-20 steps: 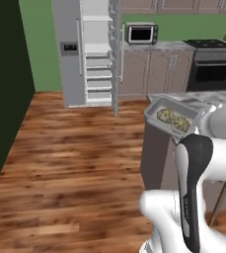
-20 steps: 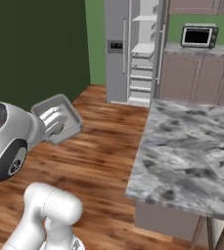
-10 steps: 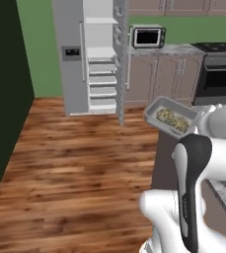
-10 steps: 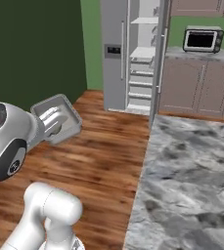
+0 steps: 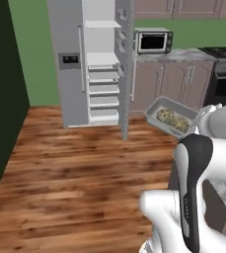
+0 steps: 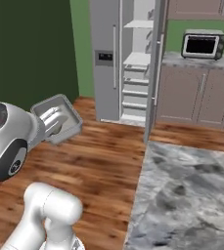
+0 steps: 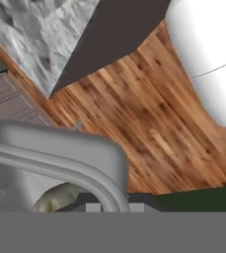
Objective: Place two dumplings into each of the tupperware containers and then place the containers in the fridge.
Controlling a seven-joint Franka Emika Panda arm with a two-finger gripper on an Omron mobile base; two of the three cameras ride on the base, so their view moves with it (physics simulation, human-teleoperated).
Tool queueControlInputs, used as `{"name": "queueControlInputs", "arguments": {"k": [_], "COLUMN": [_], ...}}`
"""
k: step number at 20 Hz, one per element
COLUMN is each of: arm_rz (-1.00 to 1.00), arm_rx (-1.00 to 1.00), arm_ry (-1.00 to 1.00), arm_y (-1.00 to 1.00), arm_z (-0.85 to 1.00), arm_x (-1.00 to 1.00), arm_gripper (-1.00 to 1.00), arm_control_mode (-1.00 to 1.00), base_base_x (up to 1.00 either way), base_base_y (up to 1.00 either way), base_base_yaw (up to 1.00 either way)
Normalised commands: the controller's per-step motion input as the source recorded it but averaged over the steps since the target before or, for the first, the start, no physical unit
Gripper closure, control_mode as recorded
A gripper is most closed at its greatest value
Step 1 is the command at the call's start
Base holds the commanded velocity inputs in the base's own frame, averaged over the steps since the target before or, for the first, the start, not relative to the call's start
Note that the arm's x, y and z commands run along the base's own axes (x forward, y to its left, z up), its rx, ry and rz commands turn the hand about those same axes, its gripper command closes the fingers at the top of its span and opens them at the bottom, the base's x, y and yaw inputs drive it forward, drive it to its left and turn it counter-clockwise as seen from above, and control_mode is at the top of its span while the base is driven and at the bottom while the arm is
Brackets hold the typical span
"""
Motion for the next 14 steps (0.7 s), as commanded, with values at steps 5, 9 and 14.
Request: {"name": "queueControlInputs", "arguments": {"k": [5,9,14], "arm_rz": [0.0,0.0,0.0], "arm_rx": [0.0,0.0,0.0], "arm_ry": [0.0,0.0,0.0], "arm_y": [0.0,0.0,0.0], "arm_z": [0.0,0.0,0.0], "arm_x": [0.0,0.0,0.0], "arm_gripper": [1.0,1.0,1.0], "arm_control_mode": [1.0,1.0,1.0], "base_base_x": [1.0,1.0,0.93], "base_base_y": [0.18,0.34,0.27], "base_base_yaw": [-0.02,0.0,-0.02]}}
